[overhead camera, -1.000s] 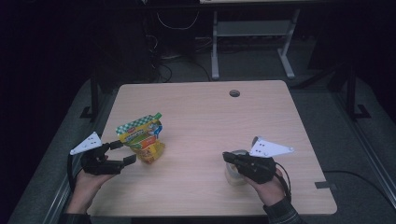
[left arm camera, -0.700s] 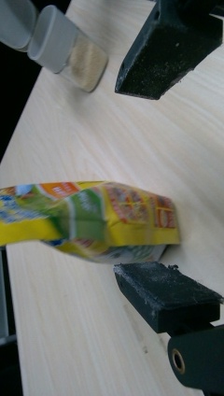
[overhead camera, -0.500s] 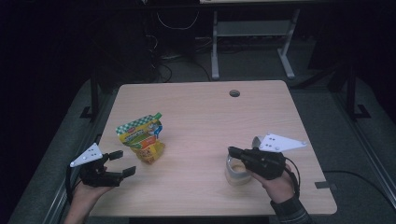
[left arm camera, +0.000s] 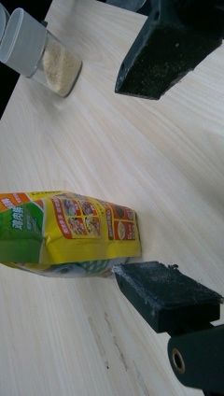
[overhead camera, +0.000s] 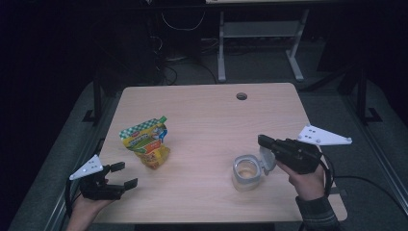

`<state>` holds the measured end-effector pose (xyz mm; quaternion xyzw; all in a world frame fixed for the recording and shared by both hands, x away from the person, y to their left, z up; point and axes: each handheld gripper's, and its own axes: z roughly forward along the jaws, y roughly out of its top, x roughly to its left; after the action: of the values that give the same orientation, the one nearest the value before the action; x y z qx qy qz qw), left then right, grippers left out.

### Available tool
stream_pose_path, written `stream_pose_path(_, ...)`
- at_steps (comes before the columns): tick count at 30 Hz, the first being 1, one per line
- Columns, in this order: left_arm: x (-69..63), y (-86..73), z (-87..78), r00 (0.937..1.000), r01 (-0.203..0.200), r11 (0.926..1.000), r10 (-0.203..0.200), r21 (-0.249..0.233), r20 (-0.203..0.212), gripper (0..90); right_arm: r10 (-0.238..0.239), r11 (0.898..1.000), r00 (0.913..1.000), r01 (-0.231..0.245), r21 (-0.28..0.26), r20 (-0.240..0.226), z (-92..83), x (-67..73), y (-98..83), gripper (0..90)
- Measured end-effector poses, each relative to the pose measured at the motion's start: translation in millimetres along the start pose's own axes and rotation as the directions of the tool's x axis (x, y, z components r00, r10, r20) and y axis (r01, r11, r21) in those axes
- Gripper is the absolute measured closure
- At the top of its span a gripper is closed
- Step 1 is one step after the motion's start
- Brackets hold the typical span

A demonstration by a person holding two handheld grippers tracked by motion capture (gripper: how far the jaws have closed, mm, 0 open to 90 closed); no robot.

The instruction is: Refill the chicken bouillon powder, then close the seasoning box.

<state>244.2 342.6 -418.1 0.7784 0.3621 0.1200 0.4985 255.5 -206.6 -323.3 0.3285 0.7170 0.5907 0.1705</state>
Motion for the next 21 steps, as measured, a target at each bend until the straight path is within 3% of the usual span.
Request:
stream_pose_path(11,-5.9,-0.7,13.6,0.9992,-0.022,0.9993,0.021,0.029,0.034,11.1,0.066,0.998,0.9915,-0.066,-0.004,0.112,-22.1,-36.2,-18.1,90.0)
stream_pose_path(21,-7.3,-3.2,18.9,0.9987,-0.03,0.9985,0.028,0.046,0.043,11.3,0.096,0.994,0.9845,-0.102,0.04,0.147,-26.5,-55.3,-49.5,90.0)
